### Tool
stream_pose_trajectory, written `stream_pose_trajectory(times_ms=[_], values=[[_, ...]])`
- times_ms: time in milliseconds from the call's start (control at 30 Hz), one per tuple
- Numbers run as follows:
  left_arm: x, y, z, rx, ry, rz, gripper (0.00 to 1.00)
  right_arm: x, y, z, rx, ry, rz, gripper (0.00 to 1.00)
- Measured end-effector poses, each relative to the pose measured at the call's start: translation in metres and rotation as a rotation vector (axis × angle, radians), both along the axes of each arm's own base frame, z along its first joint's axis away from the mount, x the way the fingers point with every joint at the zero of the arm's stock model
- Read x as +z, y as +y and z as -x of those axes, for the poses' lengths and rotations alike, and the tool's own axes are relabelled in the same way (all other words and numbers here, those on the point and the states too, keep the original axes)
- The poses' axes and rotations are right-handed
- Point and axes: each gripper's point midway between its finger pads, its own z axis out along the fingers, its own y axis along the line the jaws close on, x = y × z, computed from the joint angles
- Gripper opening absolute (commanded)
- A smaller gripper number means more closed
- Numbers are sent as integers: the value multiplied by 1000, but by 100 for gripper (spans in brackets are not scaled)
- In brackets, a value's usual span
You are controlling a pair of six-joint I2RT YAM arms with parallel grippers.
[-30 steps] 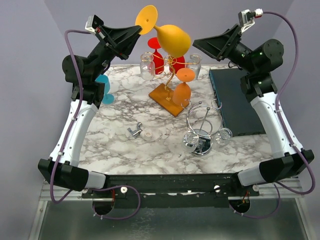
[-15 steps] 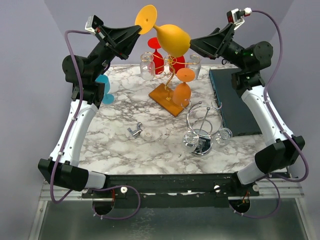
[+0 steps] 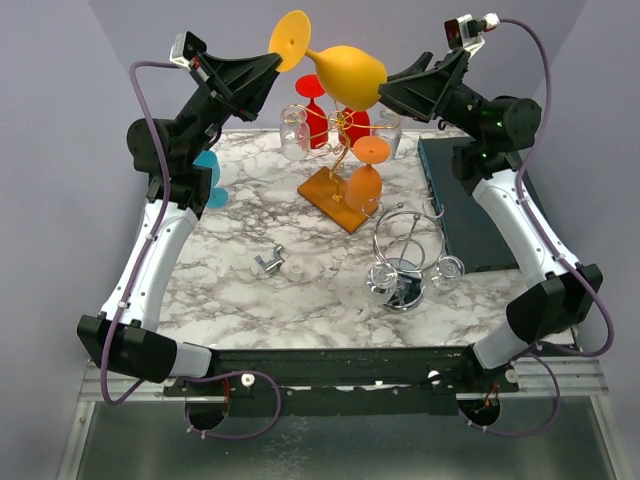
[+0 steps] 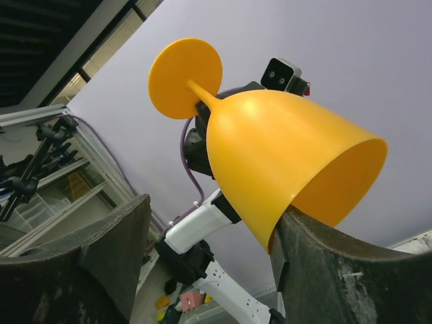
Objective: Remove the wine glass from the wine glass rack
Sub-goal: Place the wine glass at the center of the board.
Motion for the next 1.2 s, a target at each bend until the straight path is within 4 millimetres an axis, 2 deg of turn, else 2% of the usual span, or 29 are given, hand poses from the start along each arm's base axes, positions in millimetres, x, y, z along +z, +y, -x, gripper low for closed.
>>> stream_pose_trajectory(times_ms=[100, 167, 233, 333, 400, 467, 500, 567, 667, 867, 1000, 1033, 1133, 1200], values=[[0, -1, 3, -4, -17, 12, 0, 3, 0, 3, 23, -10, -21, 66], [0, -2, 4, -7, -25, 16, 0, 1, 2, 3, 38, -8, -29, 60], [-1, -3, 5, -11, -30, 19, 0, -1, 6, 2, 56, 5, -32, 50], [-5, -5, 4, -15, -27, 20, 0, -4, 10, 1, 69, 21, -34, 28], [-6, -6, 4, -17, -31, 23, 7, -3, 10, 0, 71, 25, -38, 15], [-8, -5, 2, -8, -27, 31, 19, -1, 9, 2, 73, 20, -46, 2], [-11, -4, -1, -2, -17, 33, 31, 1, 8, 4, 73, 12, -56, 0], [-20, -3, -12, 14, 16, 35, 47, 8, 5, 9, 68, -10, -74, 1], [-37, -7, -21, 11, 61, 24, 67, 11, 3, 14, 39, -27, -63, 1], [-59, -12, -14, 28, 82, -56, 79, -3, 4, -6, -122, 37, 39, 1], [-81, -14, -6, 130, 110, -235, 85, 0, 0, -22, -265, 63, 129, 0], [-85, -13, -4, 163, 116, -286, 90, 1, -2, -25, -302, 70, 154, 1], [-101, -4, 0, 297, 129, -447, 98, 1, -8, -28, -387, 79, 216, 1], [-116, 9, 5, 399, 147, -558, 99, -7, -8, -29, -430, 97, 265, 1]])
